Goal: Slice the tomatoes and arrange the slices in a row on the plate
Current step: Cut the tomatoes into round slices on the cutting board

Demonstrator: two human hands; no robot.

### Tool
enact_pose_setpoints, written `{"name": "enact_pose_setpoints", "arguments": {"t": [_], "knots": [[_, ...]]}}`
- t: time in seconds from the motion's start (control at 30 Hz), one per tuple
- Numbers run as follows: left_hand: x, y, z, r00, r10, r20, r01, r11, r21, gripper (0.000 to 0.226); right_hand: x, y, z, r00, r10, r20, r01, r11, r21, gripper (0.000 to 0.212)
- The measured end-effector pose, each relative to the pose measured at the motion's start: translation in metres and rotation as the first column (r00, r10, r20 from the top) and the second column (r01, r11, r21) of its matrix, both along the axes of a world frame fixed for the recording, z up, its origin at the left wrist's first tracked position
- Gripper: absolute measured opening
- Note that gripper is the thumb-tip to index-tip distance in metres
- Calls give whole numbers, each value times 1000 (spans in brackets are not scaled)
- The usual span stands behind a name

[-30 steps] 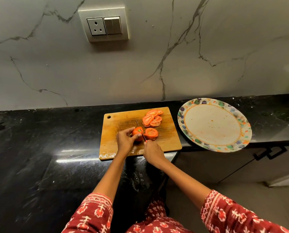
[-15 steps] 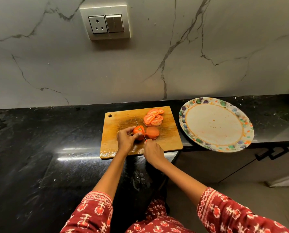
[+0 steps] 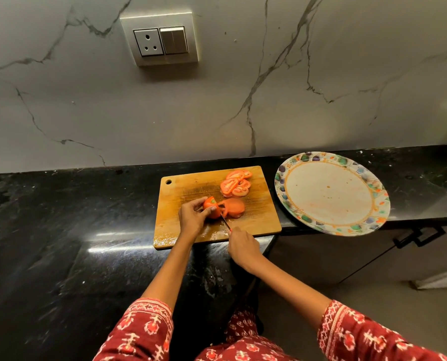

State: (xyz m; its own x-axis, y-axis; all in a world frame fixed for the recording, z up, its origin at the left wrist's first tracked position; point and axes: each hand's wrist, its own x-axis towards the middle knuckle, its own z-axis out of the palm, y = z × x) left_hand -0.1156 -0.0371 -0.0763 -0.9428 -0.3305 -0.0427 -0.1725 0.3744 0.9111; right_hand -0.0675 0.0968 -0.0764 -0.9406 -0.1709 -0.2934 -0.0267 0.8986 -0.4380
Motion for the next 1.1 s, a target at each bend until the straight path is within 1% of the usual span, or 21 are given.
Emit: {"name": "enact_pose_setpoints", "arguments": {"t": [0.07, 0.13, 0.27, 0.33, 0.4, 0.5, 0.7, 0.93, 1.1], "knots": [[0, -2, 1, 1000, -4, 1, 4, 1000, 6, 44, 6, 7, -3, 999, 26, -36, -25, 999, 43, 26], [0, -3, 2, 1000, -2, 2, 2, 1000, 18, 44, 8, 12, -4, 998, 30, -57, -28, 999, 37, 26], [3, 0, 2, 999, -49, 3, 49, 999, 16, 46, 5, 18, 5, 995, -58, -77, 50, 994, -101, 31], [4, 0, 2, 998, -70, 1, 70, 997, 17, 48, 1, 15, 15, 992, -76, -101, 59, 985, -161, 33], [5, 0, 1, 996, -85, 0, 85, 996, -3, 47, -3, 11, 23, 990, -70, -119, 47, 983, -179, 35], [6, 1, 1, 994, -107, -1, 107, 994, -36, 46, -6, 5, 31, 991, -57, -119, 36, 984, -175, 35], [7, 5, 3, 997, -77, -22, 77, 997, 7, 47, -6, -4, 36, 995, -66, -73, 56, 990, -130, 33], [7, 7, 3, 998, -35, -46, 36, 999, 10, 45, -2, -9, 35, 994, -72, -77, 67, 995, -67, 29], [6, 7, 4, 997, -35, -66, 34, 999, -10, 41, -11, -15, 37, 995, -82, -56, 77, 993, -92, 30]]}}
